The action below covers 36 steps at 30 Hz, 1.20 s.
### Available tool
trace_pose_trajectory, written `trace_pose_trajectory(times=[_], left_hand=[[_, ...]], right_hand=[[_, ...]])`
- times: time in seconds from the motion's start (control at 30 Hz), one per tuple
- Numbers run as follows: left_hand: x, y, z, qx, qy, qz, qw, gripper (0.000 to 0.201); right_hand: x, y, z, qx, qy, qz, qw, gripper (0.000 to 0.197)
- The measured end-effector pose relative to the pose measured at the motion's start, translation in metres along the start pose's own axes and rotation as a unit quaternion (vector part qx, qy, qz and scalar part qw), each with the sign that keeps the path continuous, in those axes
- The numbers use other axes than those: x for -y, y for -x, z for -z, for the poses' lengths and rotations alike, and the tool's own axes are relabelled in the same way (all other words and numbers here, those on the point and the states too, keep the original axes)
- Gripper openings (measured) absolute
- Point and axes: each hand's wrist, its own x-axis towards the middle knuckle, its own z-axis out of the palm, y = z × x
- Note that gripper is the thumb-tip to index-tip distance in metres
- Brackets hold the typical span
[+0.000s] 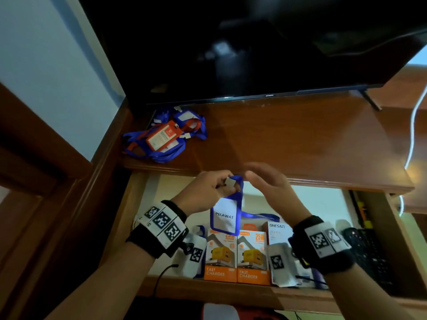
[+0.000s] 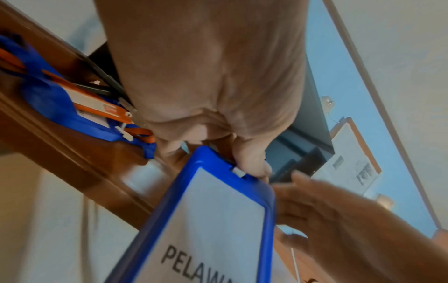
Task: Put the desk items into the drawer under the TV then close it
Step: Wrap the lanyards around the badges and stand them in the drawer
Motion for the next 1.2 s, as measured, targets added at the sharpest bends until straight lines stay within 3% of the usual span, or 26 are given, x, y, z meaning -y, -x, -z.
trace_pose_trajectory(times=[0.07,0.17,0.3,0.47,0.6,0.67,0.73,0.83,0.93,1.0,1.1,1.2], left_hand=[[-0.007,-0.003,-0.004,-0.016,0.006,-0.011,1.000,0.015],[-0.010,-0.004,-0.007,-0.049,0.015,-0.024,0.998,0.024],[-0.009,-0.004,-0.010,-0.096,0.024,-0.016,0.995,0.008],[-0.004,-0.004,-0.008,-0.181,0.088,0.028,0.979,0.002],[-0.006,-0.003,-0.010,-0.203,0.159,0.060,0.964,0.002],[-0.005,-0.001,-0.009,-0.188,0.151,0.062,0.968,0.006],[-0.002,0.000,-0.004,-0.132,0.119,0.084,0.980,0.014],[0.003,0.001,0.005,0.006,-0.040,0.114,0.993,0.021],[0.004,0.003,0.002,0.088,-0.160,0.102,0.978,0.011],[0.005,0.004,-0.002,0.098,-0.161,0.102,0.977,0.013],[0.008,0.005,0.003,0.087,-0.139,0.097,0.982,0.021],[0.003,0.010,0.011,0.057,-0.051,0.091,0.993,0.008]], right_hand=[[0.005,-0.002,-0.010,0.073,-0.114,-0.043,0.990,0.035],[0.002,-0.003,-0.019,0.103,-0.202,-0.075,0.971,0.040],[-0.005,0.000,-0.019,0.090,-0.190,-0.056,0.976,0.038],[-0.014,0.004,-0.020,0.107,-0.128,-0.025,0.986,0.009],[-0.022,0.006,-0.024,0.077,-0.116,-0.046,0.989,0.025],[-0.025,0.004,-0.021,0.066,-0.067,-0.036,0.995,0.029],[-0.024,0.004,-0.016,0.083,0.001,-0.035,0.996,0.030],[-0.021,0.006,-0.012,0.169,0.100,-0.025,0.980,0.033],[-0.024,0.010,-0.014,0.223,0.144,-0.034,0.964,0.040],[-0.027,0.009,-0.013,0.235,0.133,-0.031,0.962,0.042],[-0.033,0.004,0.000,0.204,0.030,-0.084,0.975,0.039],[-0.040,0.002,0.012,0.149,-0.070,-0.118,0.979,0.033]])
